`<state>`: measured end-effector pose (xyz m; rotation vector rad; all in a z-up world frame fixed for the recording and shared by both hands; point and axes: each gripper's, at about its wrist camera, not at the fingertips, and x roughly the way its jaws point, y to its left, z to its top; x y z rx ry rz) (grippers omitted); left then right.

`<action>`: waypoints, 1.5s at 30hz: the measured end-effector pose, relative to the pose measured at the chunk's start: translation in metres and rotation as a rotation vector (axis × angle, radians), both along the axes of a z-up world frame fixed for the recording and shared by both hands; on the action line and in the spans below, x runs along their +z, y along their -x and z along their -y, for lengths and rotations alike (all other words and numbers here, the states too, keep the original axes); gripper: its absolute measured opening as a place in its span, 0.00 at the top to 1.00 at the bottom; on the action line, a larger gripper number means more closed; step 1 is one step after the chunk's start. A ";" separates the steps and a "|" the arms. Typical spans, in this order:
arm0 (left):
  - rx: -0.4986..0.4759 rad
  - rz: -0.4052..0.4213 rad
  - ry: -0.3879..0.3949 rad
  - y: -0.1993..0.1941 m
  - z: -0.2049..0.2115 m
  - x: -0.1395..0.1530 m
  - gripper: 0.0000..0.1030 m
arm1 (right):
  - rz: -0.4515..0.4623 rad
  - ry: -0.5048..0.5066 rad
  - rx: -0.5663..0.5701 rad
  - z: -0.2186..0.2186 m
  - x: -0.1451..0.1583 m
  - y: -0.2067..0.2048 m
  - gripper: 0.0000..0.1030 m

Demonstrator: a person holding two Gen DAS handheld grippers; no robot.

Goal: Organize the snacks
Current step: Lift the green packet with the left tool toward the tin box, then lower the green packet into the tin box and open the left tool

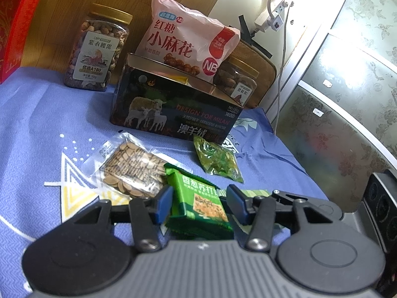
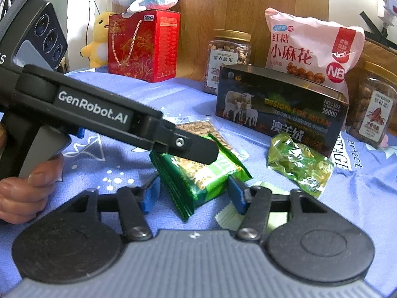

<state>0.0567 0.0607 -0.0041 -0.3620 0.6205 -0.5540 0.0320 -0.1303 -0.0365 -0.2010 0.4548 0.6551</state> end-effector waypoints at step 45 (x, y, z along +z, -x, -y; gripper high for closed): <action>-0.034 0.074 -0.055 -0.095 0.032 0.064 0.51 | 0.010 -0.078 -0.141 0.100 0.044 -0.084 0.39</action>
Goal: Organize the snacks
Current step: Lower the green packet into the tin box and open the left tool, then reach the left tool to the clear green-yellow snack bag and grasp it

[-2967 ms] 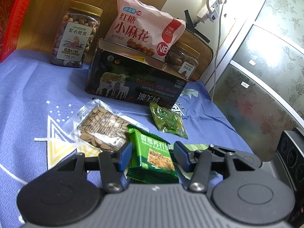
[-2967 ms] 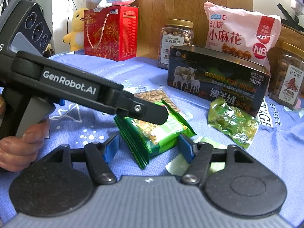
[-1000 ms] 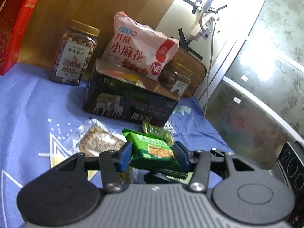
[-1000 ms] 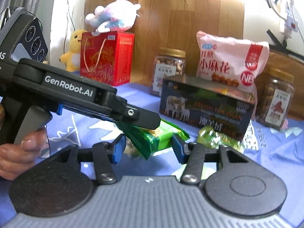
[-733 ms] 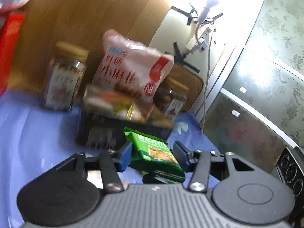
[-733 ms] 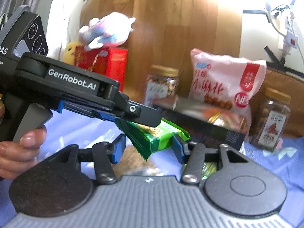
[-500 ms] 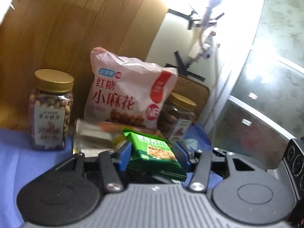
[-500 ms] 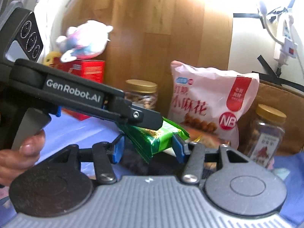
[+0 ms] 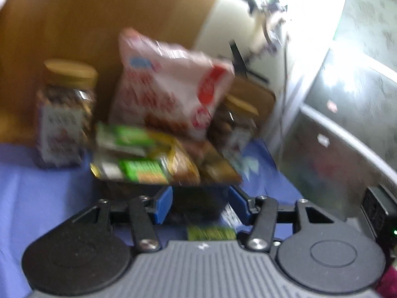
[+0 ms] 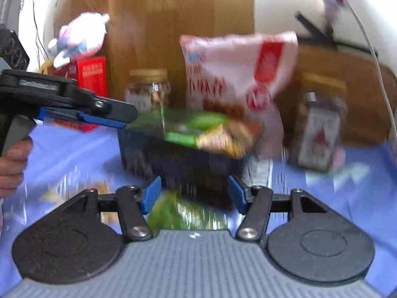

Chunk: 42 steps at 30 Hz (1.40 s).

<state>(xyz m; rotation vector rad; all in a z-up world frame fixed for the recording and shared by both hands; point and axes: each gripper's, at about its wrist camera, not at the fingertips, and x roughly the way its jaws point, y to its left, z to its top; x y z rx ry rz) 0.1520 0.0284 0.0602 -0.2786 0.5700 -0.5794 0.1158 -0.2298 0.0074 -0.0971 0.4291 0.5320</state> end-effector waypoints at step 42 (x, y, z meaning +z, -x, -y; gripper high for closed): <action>0.153 -0.159 0.141 0.092 -0.067 -0.046 0.75 | 0.006 0.097 0.290 -0.105 -0.019 0.088 0.86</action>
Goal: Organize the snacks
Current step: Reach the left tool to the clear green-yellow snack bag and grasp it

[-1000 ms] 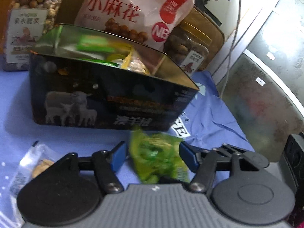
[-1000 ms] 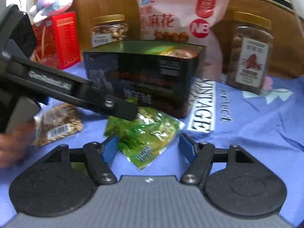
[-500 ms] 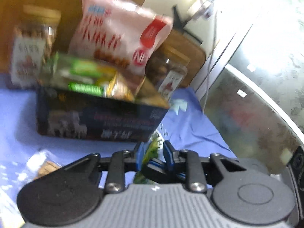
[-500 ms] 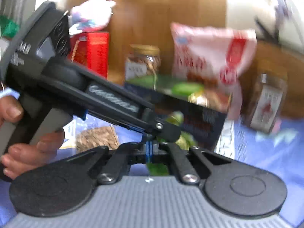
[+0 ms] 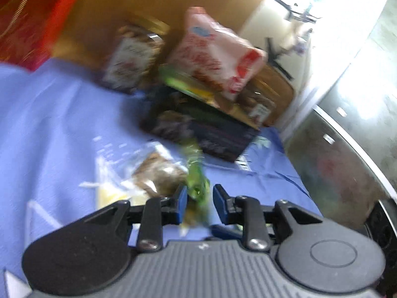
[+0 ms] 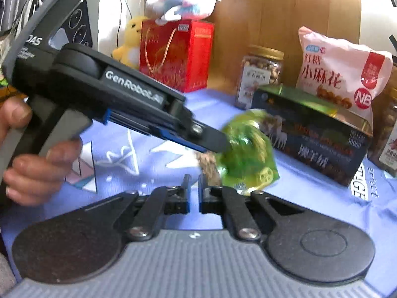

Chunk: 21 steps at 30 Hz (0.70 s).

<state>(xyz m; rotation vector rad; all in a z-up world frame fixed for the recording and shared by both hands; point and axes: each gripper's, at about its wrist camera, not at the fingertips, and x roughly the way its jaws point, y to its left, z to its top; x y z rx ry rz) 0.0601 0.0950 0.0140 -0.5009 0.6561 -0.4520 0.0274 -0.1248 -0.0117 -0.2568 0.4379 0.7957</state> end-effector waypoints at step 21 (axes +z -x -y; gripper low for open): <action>0.056 -0.036 -0.051 -0.031 0.000 -0.012 0.56 | -0.146 -0.081 -0.078 0.002 -0.006 -0.081 0.27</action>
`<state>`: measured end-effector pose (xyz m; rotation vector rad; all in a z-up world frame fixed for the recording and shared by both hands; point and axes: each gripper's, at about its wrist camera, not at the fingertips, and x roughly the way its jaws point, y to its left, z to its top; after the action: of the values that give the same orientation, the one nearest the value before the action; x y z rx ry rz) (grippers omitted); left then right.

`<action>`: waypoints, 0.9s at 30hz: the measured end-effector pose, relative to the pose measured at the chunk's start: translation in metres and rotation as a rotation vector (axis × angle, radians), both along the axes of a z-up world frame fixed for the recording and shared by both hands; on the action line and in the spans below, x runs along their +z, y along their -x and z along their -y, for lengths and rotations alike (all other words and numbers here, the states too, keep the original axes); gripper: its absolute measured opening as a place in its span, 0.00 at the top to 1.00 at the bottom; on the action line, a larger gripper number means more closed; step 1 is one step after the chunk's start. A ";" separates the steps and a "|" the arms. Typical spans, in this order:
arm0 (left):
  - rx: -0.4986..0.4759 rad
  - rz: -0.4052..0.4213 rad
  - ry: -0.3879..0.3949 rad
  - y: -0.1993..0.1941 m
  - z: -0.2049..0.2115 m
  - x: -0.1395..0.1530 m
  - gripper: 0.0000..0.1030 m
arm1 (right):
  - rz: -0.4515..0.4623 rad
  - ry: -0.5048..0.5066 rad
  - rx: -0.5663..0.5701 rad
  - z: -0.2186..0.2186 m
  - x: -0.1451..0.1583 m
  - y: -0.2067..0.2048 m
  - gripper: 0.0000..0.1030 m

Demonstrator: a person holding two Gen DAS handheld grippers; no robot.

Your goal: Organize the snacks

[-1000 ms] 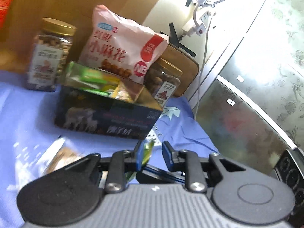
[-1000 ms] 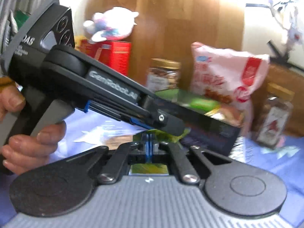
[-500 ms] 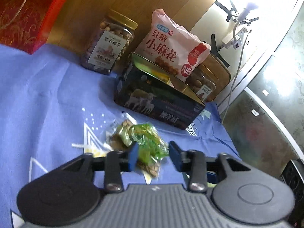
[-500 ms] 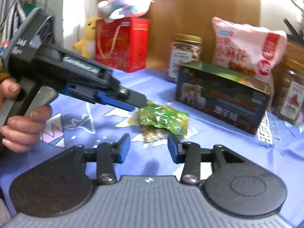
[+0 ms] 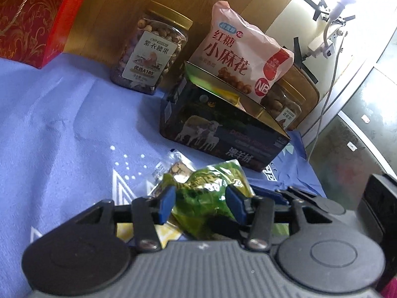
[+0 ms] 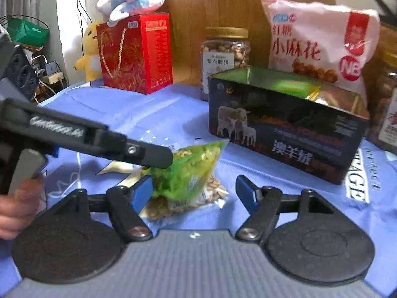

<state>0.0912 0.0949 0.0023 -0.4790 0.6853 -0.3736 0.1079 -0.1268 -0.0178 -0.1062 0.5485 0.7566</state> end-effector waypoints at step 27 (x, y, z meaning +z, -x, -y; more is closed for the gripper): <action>-0.110 0.106 0.151 0.010 -0.005 0.000 0.23 | -0.221 -0.379 0.041 0.037 -0.010 -0.003 0.74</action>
<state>0.0816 0.1003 0.0024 -0.5619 0.5847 -0.5536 0.1104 -0.1634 -0.0279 0.3217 0.6037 0.9063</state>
